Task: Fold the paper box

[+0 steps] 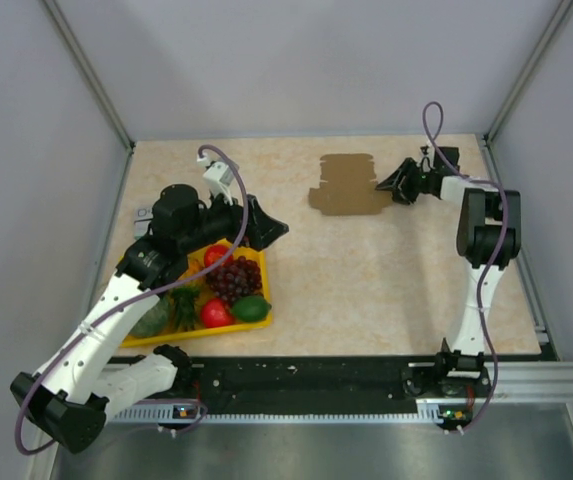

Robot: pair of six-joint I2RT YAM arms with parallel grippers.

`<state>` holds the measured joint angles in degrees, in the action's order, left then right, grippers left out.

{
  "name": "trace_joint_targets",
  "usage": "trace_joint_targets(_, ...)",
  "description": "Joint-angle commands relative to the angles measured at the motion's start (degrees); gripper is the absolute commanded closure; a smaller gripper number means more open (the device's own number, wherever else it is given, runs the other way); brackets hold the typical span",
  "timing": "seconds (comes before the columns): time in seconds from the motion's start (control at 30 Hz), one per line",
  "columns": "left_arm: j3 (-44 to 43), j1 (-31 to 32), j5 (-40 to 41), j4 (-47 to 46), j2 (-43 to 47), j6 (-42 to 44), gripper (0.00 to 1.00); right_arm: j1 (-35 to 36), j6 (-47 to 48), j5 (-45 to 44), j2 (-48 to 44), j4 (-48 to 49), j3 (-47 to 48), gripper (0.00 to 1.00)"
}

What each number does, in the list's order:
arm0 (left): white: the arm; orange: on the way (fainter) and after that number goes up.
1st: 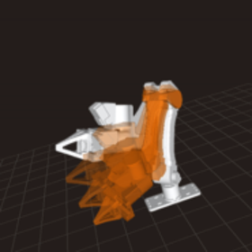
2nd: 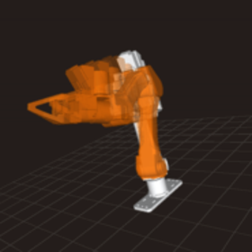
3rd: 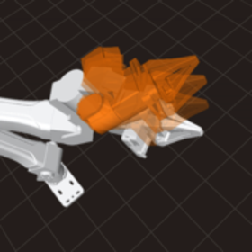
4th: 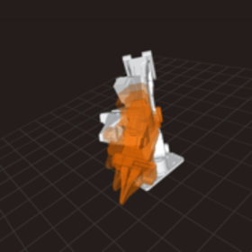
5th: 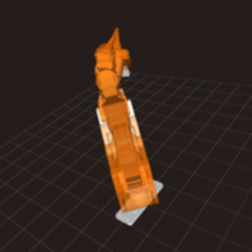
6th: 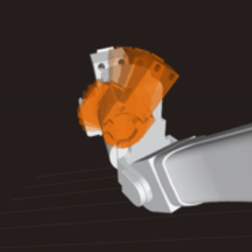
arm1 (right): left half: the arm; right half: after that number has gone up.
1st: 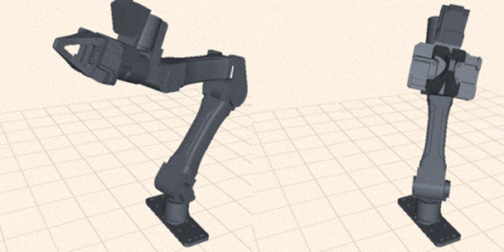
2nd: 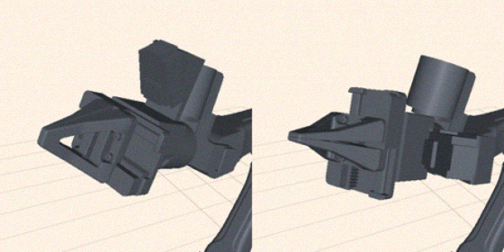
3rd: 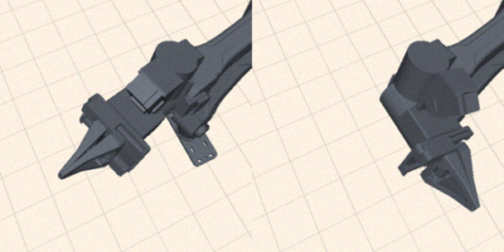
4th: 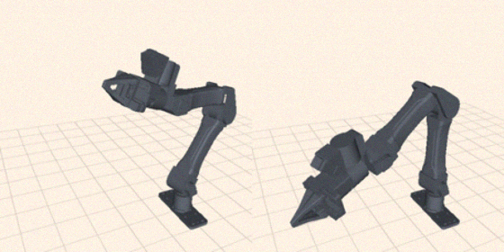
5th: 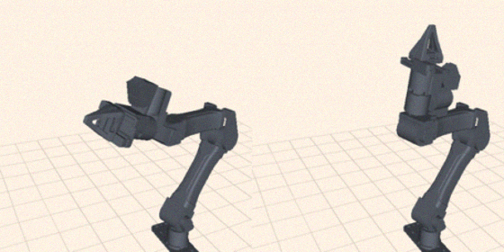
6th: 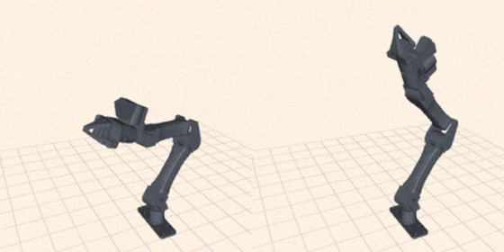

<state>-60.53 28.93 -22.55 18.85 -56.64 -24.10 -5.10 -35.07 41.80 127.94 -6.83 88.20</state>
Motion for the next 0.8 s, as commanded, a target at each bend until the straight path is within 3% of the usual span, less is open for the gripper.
trace_joint_targets(0.0, -1.69, 0.78, 0.31, -1.37, 0.57, -0.25, 0.04, 2.99, -4.03, 0.56, -1.72, 6.48, -1.53, 0.63)
trace_joint_targets(0.03, -1.87, 0.95, 0.40, -1.10, 0.57, -0.25, 0.04, 2.99, -4.22, 0.30, -3.21, 6.39, -2.15, 0.73)
trace_joint_targets(0.1, -1.87, 1.22, 0.48, -0.57, 0.74, -0.25, 0.04, 2.99, -4.22, 0.12, -4.62, 8.04, -3.64, 0.81)
trace_joint_targets(0.17, -1.52, 1.39, 0.57, -0.48, 1.01, -0.42, 0.05, 2.99, -3.78, 0.38, -6.11, 7.71, -4.53, 0.99)
trace_joint_targets(0.27, -0.99, 1.75, 0.22, -0.48, 0.92, -1.38, 0.05, 2.99, -3.16, 2.13, -9.97, 8.66, -8.03, 1.00)
trace_joint_targets(0.4, 1.03, 1.92, -1.53, -2.50, 0.31, -4.72, 0.05, 2.99, -6.66, 2.94, -17.61, 16.84, -21.54, 1.00)
trace_joint_targets(0.6, 7.09, 1.92, -4.69, -12.95, -1.27, -15.70, 0.11, 3.08, -18.59, 2.32, -28.42, 35.02, -40.17, 1.00)
trace_joint_targets(0.77, 12.54, 2.62, -4.88, -24.20, -7.58, -30.55, 0.09, 2.99, -30.74, 1.27, -32.05, 55.11, -51.45, 1.00)
